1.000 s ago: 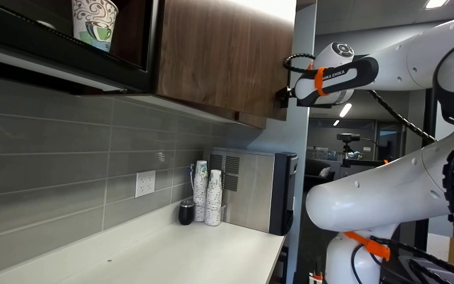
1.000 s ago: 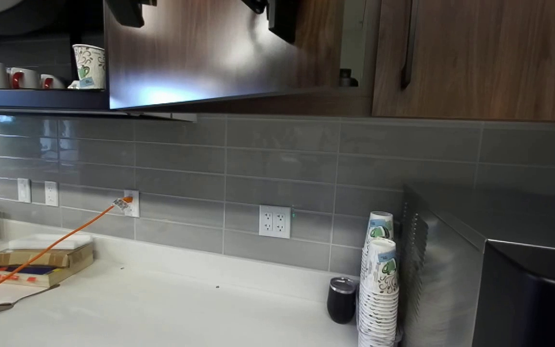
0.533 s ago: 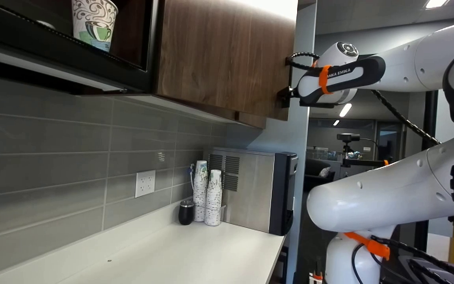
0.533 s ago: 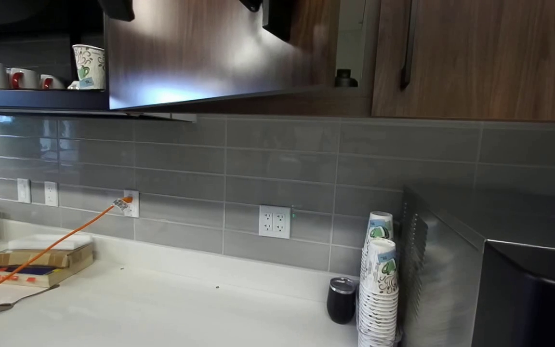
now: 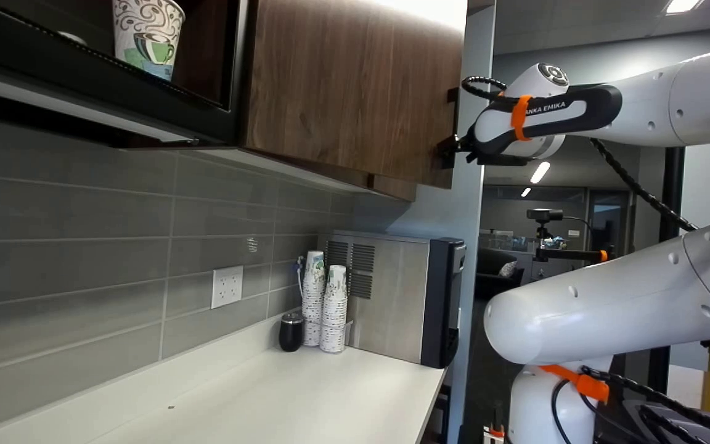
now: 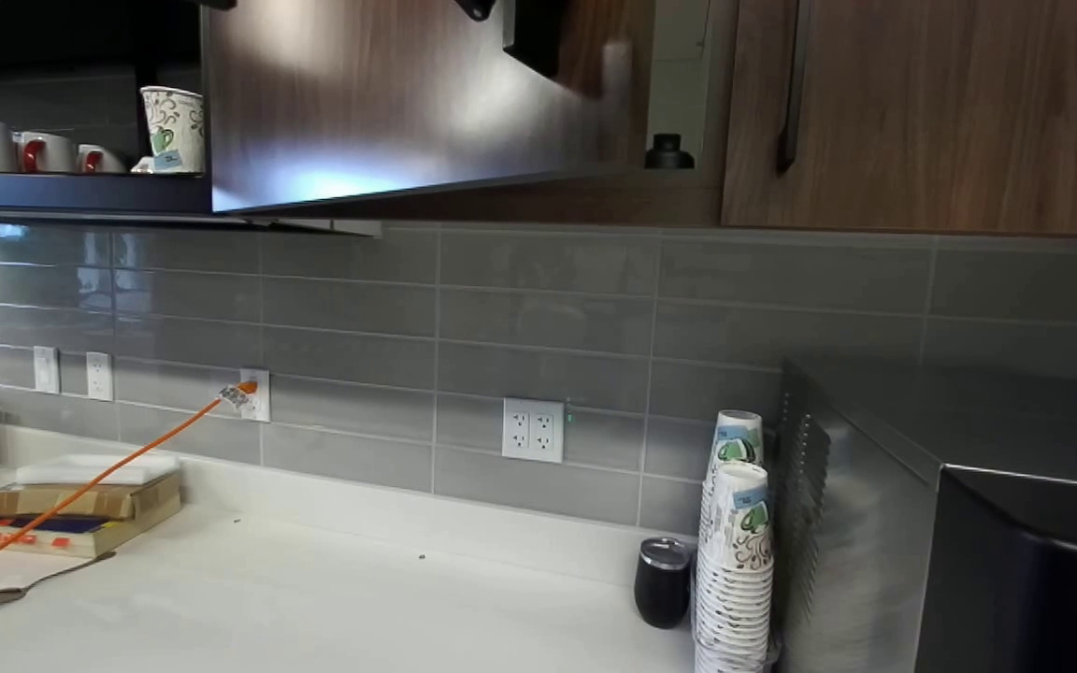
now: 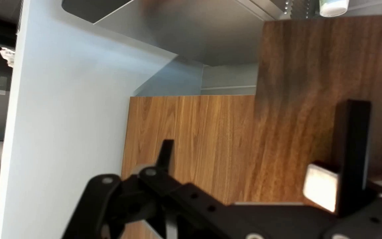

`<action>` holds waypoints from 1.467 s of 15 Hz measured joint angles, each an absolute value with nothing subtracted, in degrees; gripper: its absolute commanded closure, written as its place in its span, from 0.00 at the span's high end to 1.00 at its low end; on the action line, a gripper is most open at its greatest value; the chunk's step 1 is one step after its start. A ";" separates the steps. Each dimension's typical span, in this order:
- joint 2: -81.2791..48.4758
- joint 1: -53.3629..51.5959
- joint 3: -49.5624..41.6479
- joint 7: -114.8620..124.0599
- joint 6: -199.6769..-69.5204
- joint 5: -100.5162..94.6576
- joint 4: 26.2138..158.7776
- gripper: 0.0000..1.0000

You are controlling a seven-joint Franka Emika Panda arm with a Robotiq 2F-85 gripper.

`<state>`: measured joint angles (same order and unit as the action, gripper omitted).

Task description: Open the left door of the top cabinet and then close it

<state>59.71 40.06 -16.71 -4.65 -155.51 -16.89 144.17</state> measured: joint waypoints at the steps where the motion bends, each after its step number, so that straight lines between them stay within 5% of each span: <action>1: 59.87 38.97 -17.43 -5.76 -154.89 -16.89 143.84 1.00; 22: 67.73 27.32 -25.32 -16.97 -146.40 -17.77 142.49 1.00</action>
<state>67.73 27.32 -25.32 -16.97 -146.40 -17.77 142.49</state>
